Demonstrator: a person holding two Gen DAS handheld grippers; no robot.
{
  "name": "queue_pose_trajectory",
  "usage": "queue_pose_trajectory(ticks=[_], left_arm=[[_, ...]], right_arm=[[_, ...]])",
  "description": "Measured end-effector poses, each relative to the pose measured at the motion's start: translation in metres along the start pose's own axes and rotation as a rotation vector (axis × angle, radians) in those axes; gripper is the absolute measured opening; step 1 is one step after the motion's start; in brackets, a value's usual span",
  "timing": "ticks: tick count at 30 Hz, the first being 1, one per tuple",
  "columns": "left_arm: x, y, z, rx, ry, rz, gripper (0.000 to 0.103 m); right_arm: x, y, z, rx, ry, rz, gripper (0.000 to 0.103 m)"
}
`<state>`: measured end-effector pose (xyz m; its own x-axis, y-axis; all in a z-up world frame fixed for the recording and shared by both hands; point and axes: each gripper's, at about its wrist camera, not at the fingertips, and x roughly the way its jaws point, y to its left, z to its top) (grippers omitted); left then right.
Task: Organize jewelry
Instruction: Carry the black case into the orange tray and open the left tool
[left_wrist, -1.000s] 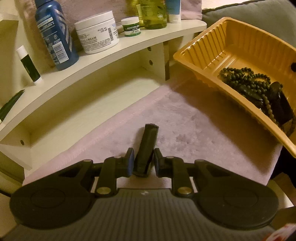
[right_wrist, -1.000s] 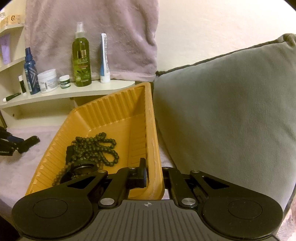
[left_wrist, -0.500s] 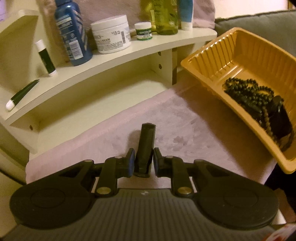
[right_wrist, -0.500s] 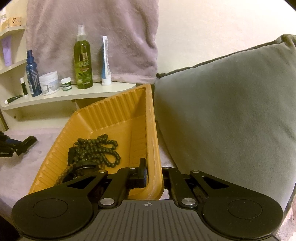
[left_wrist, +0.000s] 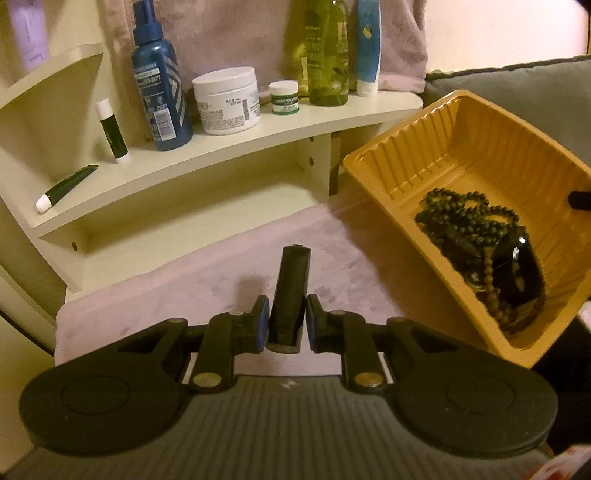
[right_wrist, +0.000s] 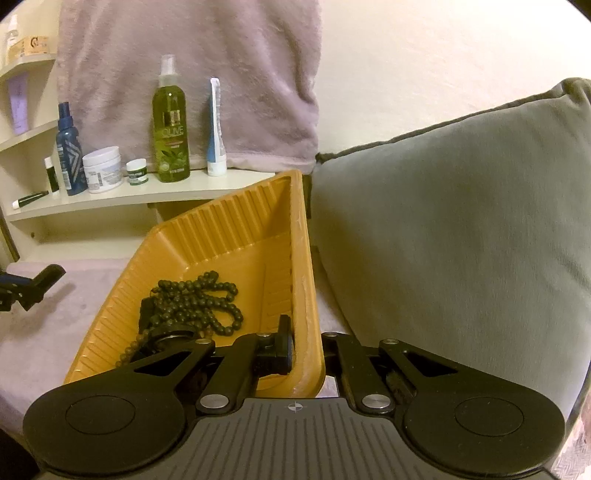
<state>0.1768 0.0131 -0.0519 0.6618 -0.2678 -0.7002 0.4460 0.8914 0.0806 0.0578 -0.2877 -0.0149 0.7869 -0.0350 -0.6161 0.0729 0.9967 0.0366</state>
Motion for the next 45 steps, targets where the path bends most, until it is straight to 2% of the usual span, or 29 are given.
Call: queue_pose_trajectory(ticks=[22,45], left_arm=[[-0.028,-0.042,0.025,0.004,-0.069,-0.086,0.019],[-0.029,-0.064,0.045,0.014,-0.088,-0.136,0.019]], right_arm=[[0.000,0.001,0.000,0.002,-0.004,0.004,0.004],[0.011,-0.008,-0.004,0.065,0.010,0.035,0.004]])
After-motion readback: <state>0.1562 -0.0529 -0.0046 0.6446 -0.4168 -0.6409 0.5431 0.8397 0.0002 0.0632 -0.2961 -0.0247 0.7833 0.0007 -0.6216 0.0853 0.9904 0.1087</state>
